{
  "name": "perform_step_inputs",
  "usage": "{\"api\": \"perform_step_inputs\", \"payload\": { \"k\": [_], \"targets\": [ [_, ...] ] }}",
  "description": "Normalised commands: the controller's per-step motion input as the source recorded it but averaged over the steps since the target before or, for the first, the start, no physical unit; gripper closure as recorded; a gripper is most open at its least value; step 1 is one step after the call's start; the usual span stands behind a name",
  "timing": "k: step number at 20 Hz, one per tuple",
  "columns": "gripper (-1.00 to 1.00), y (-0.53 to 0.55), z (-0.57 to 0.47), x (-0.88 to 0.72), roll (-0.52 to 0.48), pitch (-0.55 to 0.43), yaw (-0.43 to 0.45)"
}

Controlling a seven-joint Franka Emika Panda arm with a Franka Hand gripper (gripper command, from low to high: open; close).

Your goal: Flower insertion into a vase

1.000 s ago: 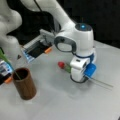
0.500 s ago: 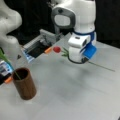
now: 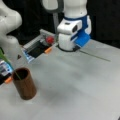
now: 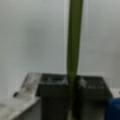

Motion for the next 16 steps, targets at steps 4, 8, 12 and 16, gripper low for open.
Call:
{"api": "perform_step_inputs", "payload": {
  "k": [4,8,12,16],
  "targets": [
    [1.00,-0.41,0.38,-0.48,0.247,0.046,-0.049],
    [1.00,-0.53,0.25,-0.54,0.208,0.046,0.045],
    [1.00,-0.49,0.04,-0.44,0.203,-0.025,0.077],
    [1.00,-0.29,-0.05,-0.34,0.137,-0.038,0.068]
  ]
}}
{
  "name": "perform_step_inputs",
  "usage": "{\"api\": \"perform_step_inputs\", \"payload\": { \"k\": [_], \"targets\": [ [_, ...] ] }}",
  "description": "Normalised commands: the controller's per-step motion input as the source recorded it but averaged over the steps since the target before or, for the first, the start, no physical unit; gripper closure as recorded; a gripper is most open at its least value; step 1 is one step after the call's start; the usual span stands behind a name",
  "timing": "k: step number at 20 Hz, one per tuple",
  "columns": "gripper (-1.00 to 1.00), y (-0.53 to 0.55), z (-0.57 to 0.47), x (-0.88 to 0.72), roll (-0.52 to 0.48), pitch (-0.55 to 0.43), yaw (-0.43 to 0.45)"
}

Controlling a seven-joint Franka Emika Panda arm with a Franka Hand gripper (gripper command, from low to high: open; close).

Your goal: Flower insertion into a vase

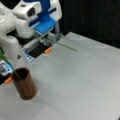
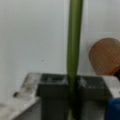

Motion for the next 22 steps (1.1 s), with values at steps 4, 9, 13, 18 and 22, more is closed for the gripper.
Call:
{"api": "perform_step_inputs", "payload": {
  "k": [4,9,13,18,22],
  "targets": [
    [1.00,-0.21,-0.04,-0.42,0.048,-0.024,0.085],
    [1.00,-0.27,-0.03,-0.51,-0.040,-0.045,0.105],
    [1.00,-0.19,-0.10,-0.38,-0.130,-0.081,0.110],
    [1.00,-0.19,-0.11,-0.43,-0.204,-0.085,0.106],
    [1.00,-0.25,-0.18,-0.44,-0.146,-0.107,0.111]
  ]
}}
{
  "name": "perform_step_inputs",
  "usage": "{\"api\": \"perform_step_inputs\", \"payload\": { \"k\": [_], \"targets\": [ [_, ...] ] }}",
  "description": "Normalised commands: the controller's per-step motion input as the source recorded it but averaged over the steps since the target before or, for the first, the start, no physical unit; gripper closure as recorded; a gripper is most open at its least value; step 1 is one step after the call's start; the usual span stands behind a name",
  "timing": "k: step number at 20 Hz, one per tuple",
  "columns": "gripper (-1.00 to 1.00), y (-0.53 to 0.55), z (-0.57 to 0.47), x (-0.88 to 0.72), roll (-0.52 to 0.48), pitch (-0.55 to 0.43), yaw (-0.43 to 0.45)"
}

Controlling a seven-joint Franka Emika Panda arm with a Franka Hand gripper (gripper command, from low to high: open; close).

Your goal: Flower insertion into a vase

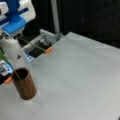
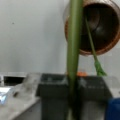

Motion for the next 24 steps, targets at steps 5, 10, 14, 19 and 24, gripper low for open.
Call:
{"api": "perform_step_inputs", "payload": {
  "k": [5,10,14,19,24],
  "targets": [
    [1.00,-0.44,-0.21,-0.44,-0.102,-0.132,0.176],
    [1.00,-0.39,-0.16,-0.34,-0.062,-0.152,0.157],
    [1.00,-0.20,-0.15,-0.24,-0.080,-0.135,0.111],
    [1.00,0.09,-0.18,-0.16,-0.108,-0.129,0.050],
    [1.00,0.34,-0.16,-0.11,-0.102,0.049,-0.042]
  ]
}}
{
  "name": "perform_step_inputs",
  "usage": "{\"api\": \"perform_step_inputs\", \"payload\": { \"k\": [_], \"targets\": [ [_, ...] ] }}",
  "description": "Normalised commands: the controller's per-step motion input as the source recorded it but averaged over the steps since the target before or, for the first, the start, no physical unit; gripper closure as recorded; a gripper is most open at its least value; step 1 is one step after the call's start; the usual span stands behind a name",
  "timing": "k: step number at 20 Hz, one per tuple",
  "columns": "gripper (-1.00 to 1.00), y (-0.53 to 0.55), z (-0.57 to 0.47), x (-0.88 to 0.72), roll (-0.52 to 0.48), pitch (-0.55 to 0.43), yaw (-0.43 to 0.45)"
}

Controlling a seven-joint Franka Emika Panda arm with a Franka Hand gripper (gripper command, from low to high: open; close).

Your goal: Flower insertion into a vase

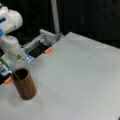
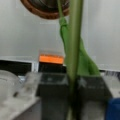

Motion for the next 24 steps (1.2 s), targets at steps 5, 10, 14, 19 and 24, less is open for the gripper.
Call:
{"api": "perform_step_inputs", "payload": {
  "k": [5,10,14,19,24],
  "targets": [
    [1.00,0.34,-0.01,0.04,-0.032,0.444,-0.047],
    [1.00,0.00,0.07,0.28,0.002,0.562,-0.055],
    [1.00,-0.25,0.17,0.34,0.019,0.555,-0.122],
    [1.00,-0.32,0.13,0.29,-0.002,0.549,-0.182],
    [1.00,-0.17,0.13,0.21,-0.105,0.540,-0.184]
  ]
}}
